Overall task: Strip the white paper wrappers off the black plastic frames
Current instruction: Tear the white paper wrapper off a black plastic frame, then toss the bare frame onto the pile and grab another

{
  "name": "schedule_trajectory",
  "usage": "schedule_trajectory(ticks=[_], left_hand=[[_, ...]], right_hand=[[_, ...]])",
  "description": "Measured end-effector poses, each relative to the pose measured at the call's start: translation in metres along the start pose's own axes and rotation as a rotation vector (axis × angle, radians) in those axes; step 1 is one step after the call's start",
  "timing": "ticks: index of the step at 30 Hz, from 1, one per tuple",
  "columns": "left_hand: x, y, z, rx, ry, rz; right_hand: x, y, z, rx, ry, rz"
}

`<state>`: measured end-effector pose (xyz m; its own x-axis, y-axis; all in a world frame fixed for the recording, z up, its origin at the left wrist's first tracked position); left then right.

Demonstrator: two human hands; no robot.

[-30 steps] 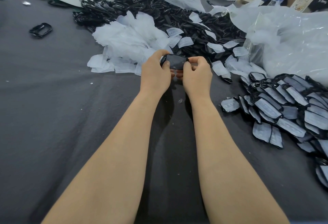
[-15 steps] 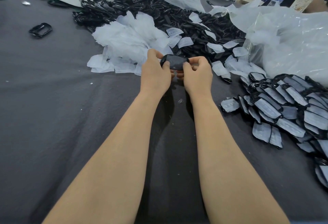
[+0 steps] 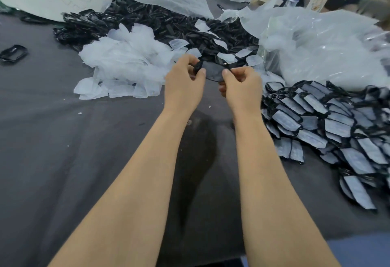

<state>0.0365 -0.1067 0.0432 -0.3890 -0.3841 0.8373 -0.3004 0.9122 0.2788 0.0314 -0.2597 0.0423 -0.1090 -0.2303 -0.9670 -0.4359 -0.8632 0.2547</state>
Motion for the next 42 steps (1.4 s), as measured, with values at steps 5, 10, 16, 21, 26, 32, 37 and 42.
schedule_trajectory(ticks=[5,10,16,21,26,32,37,42], left_hand=[[0.036,-0.075,0.004,-0.202,-0.047,-0.015],[0.069,-0.142,0.022,-0.344,-0.112,-0.113],[0.07,-0.171,0.028,-0.395,-0.164,-0.446],[0.052,-0.126,0.006,-0.16,-0.007,-0.009],[0.011,-0.047,-0.013,0.047,0.086,0.062],[-0.033,0.053,-0.021,0.288,0.149,0.049],[-0.055,0.119,-0.022,0.502,0.201,0.169],[-0.07,0.166,-0.022,0.665,0.194,0.106]], right_hand=[[0.003,0.089,-0.011,0.297,0.042,0.179],[0.02,0.155,-0.012,0.499,0.022,0.351],[0.032,0.17,-0.011,0.602,-0.079,0.568],[0.001,0.124,-0.003,0.57,0.122,0.479],[-0.017,0.019,-0.006,0.137,0.187,0.424],[-0.018,-0.103,0.015,-0.218,0.164,0.495],[-0.035,-0.163,0.037,-0.283,0.238,0.428],[-0.062,-0.203,0.057,-0.28,0.37,0.317]])
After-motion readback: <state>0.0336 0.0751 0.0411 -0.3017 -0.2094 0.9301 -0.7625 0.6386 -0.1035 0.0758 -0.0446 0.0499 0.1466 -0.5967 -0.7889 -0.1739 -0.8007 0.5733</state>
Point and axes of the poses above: each hand's wrist, its own z-axis away from the middle knuckle, its own y-axis out of the back of the hand, x = y × z, the point moved 8 cm from there along -z, towards the middle knuckle, and after that the axes turned 11 degrees about -y, right-handed, at the moved point
